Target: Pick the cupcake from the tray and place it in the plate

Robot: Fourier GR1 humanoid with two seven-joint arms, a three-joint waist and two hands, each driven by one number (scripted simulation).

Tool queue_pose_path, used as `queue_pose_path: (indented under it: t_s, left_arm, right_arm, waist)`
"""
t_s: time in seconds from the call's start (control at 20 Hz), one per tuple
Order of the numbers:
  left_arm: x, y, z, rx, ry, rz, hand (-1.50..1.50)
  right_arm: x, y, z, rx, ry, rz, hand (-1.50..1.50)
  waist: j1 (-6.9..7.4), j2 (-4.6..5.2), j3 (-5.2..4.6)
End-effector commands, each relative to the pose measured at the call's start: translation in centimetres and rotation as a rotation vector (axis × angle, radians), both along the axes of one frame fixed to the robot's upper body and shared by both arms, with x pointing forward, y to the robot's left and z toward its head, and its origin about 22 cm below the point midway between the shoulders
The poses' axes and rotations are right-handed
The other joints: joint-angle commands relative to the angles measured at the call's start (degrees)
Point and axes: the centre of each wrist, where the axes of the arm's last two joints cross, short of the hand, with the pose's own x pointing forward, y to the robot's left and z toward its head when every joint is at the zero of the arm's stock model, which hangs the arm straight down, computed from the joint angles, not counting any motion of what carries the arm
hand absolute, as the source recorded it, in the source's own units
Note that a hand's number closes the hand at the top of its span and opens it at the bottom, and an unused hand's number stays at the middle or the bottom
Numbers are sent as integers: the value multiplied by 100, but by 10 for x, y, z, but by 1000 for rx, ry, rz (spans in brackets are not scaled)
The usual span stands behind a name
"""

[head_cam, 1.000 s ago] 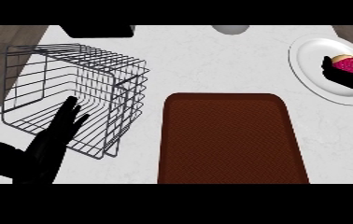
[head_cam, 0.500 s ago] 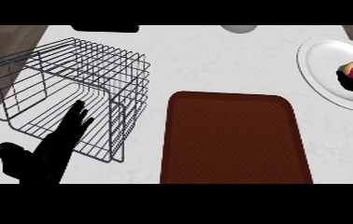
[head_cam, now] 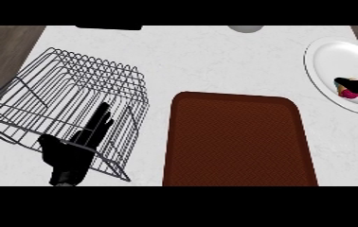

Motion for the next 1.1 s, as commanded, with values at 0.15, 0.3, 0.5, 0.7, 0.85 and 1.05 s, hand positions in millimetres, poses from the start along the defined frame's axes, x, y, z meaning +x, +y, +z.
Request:
queue_pose_path:
  t_s: [0.15,0.3,0.5,0.7,0.85,1.05]
  left_arm:
    - [4,3,-16,12,43,0,0]
    - [9,-4,-21,-4,44,9,0]
    - [17,-7,-27,-7,26,31,0]
    - [10,-7,-32,-8,42,35,0]
    - [21,-3,-34,8,43,41,0]
    - [22,-5,-32,1,42,36,0]
  right_arm:
    - [-1,-12,5,187,-261,-4,-150]
    - [-12,-32,12,242,-278,-23,-150]
    - [-36,-56,9,325,-284,49,-150]
    - [-67,-79,2,385,-240,135,-150]
    - [-87,-89,-7,376,-220,224,-150]
    - [-115,-99,-22,385,-162,271,-150]
  waist:
    - [-40,-18,-9]
    - [-67,-33,-23]
    - [-171,-50,-27]
    - [-175,-99,-29]
    - [-246,-111,-32]
    - [-257,-157,-40]
